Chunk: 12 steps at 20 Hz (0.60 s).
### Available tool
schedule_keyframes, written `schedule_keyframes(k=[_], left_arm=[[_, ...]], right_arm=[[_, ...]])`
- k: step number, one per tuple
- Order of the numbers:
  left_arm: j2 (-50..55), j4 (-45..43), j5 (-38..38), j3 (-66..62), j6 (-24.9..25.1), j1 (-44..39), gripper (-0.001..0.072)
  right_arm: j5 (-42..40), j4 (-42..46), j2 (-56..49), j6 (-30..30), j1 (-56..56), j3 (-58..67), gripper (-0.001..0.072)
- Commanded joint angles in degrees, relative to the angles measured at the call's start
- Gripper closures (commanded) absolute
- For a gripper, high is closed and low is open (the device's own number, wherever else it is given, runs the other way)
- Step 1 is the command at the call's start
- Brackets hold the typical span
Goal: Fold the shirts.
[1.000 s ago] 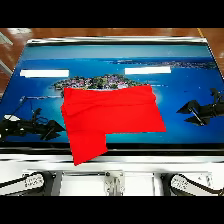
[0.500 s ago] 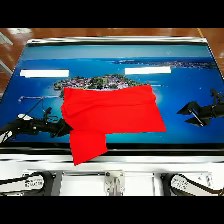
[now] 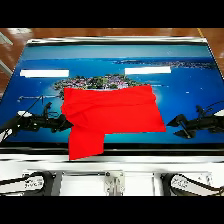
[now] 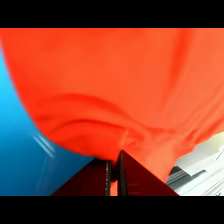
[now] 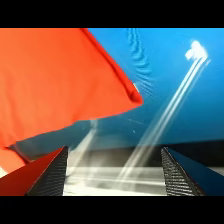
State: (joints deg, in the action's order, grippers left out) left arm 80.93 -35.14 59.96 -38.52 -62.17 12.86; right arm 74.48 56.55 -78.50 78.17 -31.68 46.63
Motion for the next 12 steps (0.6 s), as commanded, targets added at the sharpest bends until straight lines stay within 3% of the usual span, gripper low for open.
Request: schedule_keyframes(k=[1,6,7,9,10,11,12], left_arm=[[-1.8,0.4,2.2,-2.3,-0.5,0.9,0.0664],[-4.3,0.5,3.7,-3.5,-0.5,3.1,0.0664],[-4.7,0.5,3.8,-3.7,-0.5,3.5,0.0664],[-5.5,0.5,4.3,-4.5,-0.5,4.1,0.0664],[-5.8,0.5,4.7,-5.2,-0.5,4.3,0.0665],[-6.2,0.5,4.9,-6.3,-0.5,4.5,0.0665],[-6.7,0.5,5.2,-8.0,-0.5,4.8,0.0665]], right_arm=[[-5.7,-7.2,-3.8,-3.6,0.0,-4.1,0.0022],[-13.2,-10.5,-6.3,-4.1,3.8,-4.1,0.0023],[-14.3,-11.3,-7.1,-4.1,5.4,-4.1,0.0051],[-16.1,-13.0,-8.7,-3.7,8.3,-4.1,0.0242],[-16.5,-14.6,-8.8,-4.4,9.5,-4.1,0.0485],[-15.9,-16.3,-8.6,-5.8,10.2,-3.6,0.0649],[-14.1,-18.6,-8.0,-9.4,10.5,-2.5,0.065]])
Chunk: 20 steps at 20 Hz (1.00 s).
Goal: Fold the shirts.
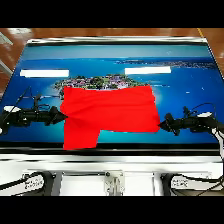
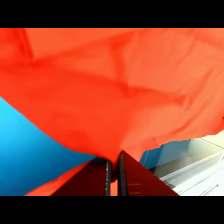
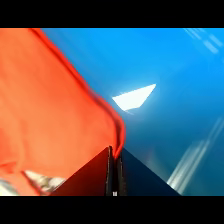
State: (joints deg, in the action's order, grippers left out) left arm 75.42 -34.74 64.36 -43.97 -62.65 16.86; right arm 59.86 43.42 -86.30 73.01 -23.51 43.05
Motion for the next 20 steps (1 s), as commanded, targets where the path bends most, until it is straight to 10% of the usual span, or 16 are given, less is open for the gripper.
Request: schedule_keyframes(k=[1,6,11,16,20], left_arm=[[-1.9,0.1,1.3,-4.9,0.0,0.9,0.0666],[-9.4,0.1,7.0,-29.0,0.5,1.6,0.0666],[-19.6,0.1,0.1,-63.6,0.5,3.5,0.0664],[-30.8,-4.1,-8.2,-74.9,0.4,3.5,0.0665],[-38.2,-23.6,1.9,-74.8,-6.7,3.5,0.0665]], right_arm=[[2.9,-7.5,0.9,-7.6,2.5,2.7,0.0651],[11.1,-8.4,17.0,-15.6,2.5,22.9,0.0652],[-8.6,-0.9,38.8,-15.4,2.5,48.4,0.0651],[-15.9,13.2,53.8,-3.6,2.5,53.0,0.0651],[-7.1,29.7,60.8,1.3,2.5,53.0,0.0651]])
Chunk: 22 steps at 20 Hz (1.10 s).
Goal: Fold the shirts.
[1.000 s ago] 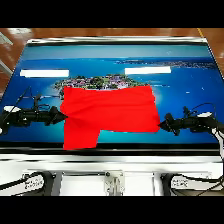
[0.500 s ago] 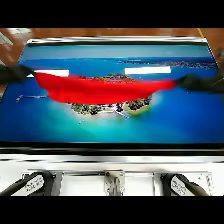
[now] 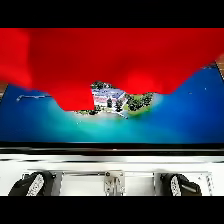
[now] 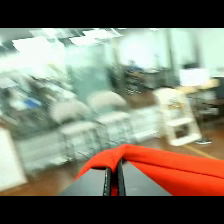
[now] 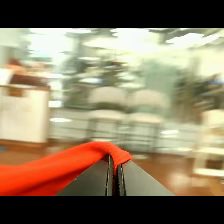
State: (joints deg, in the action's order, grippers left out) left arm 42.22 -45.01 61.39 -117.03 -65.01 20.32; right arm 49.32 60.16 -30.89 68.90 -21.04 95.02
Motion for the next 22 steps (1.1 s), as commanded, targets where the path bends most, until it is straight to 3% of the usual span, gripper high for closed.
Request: schedule_keyframes(k=[1,4,8,11,13,15,17,20,22], left_arm=[[-6.0,-16.3,8.1,-1.7,-5.2,0.1,0.0665],[-6.7,-16.8,16.4,-0.9,-8.7,0.1,0.0665],[-6.7,-15.7,24.5,5.3,-8.8,0.1,0.0665],[-6.7,-15.1,26.2,14.9,-8.8,0.1,0.0665],[-5.7,-15.1,26.1,23.5,-8.8,0.1,0.0665],[-3.3,-15.0,25.2,33.3,-8.6,0.0,0.0664],[1.1,-14.1,19.5,43.1,-8.0,-0.2,0.0665],[12.1,-11.7,1.4,52.2,-6.8,-3.6,0.0665],[22.4,-8.5,-9.3,52.2,-2.1,-7.8,0.0665]], right_arm=[[6.1,16.0,6.1,7.9,0.0,1.0,0.0651],[15.3,18.4,6.2,9.0,0.0,1.0,0.0651],[29.2,18.4,1.9,9.1,0.0,0.8,0.0651],[41.8,18.4,-3.5,9.0,0.0,-4.4,0.0651],[43.8,18.3,-7.2,9.4,0.0,-11.5,0.0651],[40.6,18.2,-11.5,9.7,0.0,-20.1,0.0652],[32.2,16.4,-17.0,9.7,0.2,-28.0,0.0652],[13.4,4.1,-29.1,8.2,0.6,-32.5,0.0653],[-1.3,1.2,-37.6,8.1,5.1,-32.4,0.0652]])
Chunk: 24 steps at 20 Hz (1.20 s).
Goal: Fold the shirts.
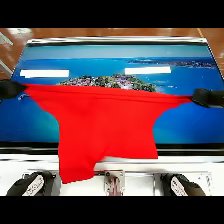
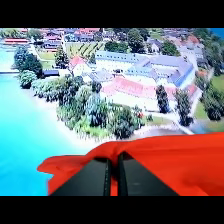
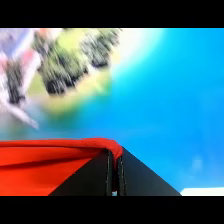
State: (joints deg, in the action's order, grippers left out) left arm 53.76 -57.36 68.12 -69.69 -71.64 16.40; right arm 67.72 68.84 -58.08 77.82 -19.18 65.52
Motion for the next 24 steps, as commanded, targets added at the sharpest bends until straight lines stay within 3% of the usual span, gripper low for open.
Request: schedule_keyframes(k=[1,6,8,11,15,17,20,24], left_arm=[[15.5,5.7,-20.1,4.0,7.0,-5.8,0.0665],[32.7,7.5,-37.3,-3.0,8.4,-12.1,0.0665],[36.5,8.1,-41.8,-5.0,8.4,-13.1,0.0664],[40.0,11.4,-43.1,-5.0,8.2,-13.9,0.0664],[41.6,11.0,-34.1,-5.0,8.0,-13.1,0.0665],[40.7,10.9,-26.7,-5.0,7.9,-11.8,0.0665],[38.2,10.0,-11.4,-5.0,3.2,-8.6,0.0665],[38.8,-5.0,6.1,-4.7,-6.1,-7.0,0.0666]], right_arm=[[-26.0,-7.0,-14.3,-1.2,6.5,-2.6,0.0652],[-61.1,-7.3,-28.2,-1.5,18.2,-2.0,0.0652],[-66.2,-8.0,-31.3,-1.4,19.2,-2.0,0.0652],[-60.1,-8.0,-34.3,-1.3,18.9,-2.0,0.0652],[-49.2,-7.9,-34.8,-1.3,18.9,-2.0,0.0652],[-44.5,-6.9,-34.0,-1.4,18.5,-1.7,0.0652],[-32.5,-1.7,-32.1,-1.4,16.3,0.9,0.0652],[-22.6,-1.3,-32.2,-1.3,14.0,2.1,0.0652]])
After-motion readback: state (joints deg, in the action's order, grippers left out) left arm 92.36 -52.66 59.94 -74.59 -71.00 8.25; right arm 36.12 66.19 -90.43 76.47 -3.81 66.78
